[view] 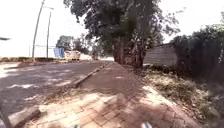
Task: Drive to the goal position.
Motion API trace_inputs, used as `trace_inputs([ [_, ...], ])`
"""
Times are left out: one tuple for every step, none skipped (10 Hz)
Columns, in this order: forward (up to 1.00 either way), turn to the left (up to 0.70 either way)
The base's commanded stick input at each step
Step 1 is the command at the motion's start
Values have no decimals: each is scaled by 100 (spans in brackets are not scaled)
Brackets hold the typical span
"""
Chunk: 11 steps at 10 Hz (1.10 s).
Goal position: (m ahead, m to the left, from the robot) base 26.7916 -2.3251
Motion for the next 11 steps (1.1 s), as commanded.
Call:
trace_inputs([
  [50, -40],
  [50, -14],
  [50, 0],
  [50, 0],
  [50, 0],
  [50, 0],
  [50, 0],
  [50, 0],
  [50, 0],
  [50, 0],
  [50, 0],
])
